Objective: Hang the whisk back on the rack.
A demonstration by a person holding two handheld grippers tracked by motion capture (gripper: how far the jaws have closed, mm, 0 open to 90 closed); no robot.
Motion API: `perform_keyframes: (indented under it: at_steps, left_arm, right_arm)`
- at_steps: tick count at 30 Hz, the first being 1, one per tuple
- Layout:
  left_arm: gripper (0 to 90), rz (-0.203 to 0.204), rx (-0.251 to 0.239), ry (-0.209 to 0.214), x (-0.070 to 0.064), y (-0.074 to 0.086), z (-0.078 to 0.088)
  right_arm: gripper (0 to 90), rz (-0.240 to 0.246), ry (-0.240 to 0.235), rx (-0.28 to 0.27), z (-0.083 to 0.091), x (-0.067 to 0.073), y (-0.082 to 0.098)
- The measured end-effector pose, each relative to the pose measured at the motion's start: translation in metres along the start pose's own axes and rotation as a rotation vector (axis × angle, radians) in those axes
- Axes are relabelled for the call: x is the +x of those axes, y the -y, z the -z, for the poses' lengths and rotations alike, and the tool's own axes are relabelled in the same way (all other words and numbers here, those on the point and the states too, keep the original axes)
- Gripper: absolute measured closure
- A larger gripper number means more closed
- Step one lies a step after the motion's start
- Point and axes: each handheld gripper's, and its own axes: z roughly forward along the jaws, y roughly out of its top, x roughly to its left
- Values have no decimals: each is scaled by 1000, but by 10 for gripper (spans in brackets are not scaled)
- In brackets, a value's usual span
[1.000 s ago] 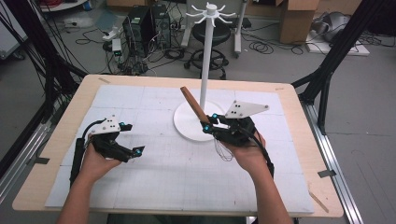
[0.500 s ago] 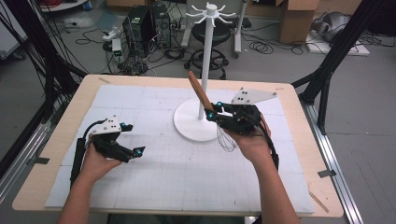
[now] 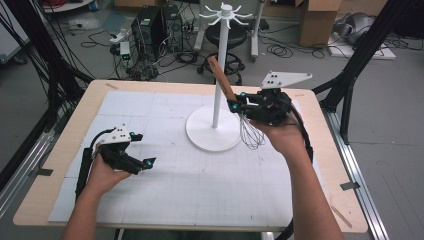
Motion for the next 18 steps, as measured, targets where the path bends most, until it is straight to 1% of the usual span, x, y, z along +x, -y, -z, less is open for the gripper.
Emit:
perform_keyframes:
  at_steps: [3, 4, 5, 7, 10, 11, 12, 14, 15, 17, 18]
  left_arm:
    - [17, 0, -8, 1, 0, 0, 1]
    - [17, 7, -7, -1, 0, 0, 1]
    - [17, 8, -8, -2, 1, 0, 1]
    - [17, 6, -5, -3, 0, 0, 1]
    - [17, 1, 0, -1, 0, 0, 0]
    - [17, -1, 2, -3, 0, 0, 0]
    - [17, 0, 0, -3, 0, 0, 0]
    - [17, 0, -9, -3, 0, 0, 1]
    - [17, 8, -15, 0, 0, 0, 1]
    - [17, 10, -13, 1, 1, 0, 1]
    - [17, 10, -13, 1, 1, 0, 1]
  right_arm:
    - [741, -2, 11, -4, 3, -3, -6]
    - [741, 6, 16, -9, 3, -4, -8]
    - [741, -2, 13, -6, 4, -3, -10]
    - [741, 12, 21, -4, 3, -3, -15]
    - [741, 8, 22, -14, 0, -3, -22]
    - [741, 15, 28, -17, -1, -4, -25]
    - [741, 10, 28, -12, -2, -4, -27]
    - [741, 16, 33, -15, -4, -5, -33]
    - [741, 15, 35, -18, -5, -5, -36]
    - [741, 10, 29, -30, -6, -5, -41]
    - [741, 14, 34, -31, -6, -6, -44]
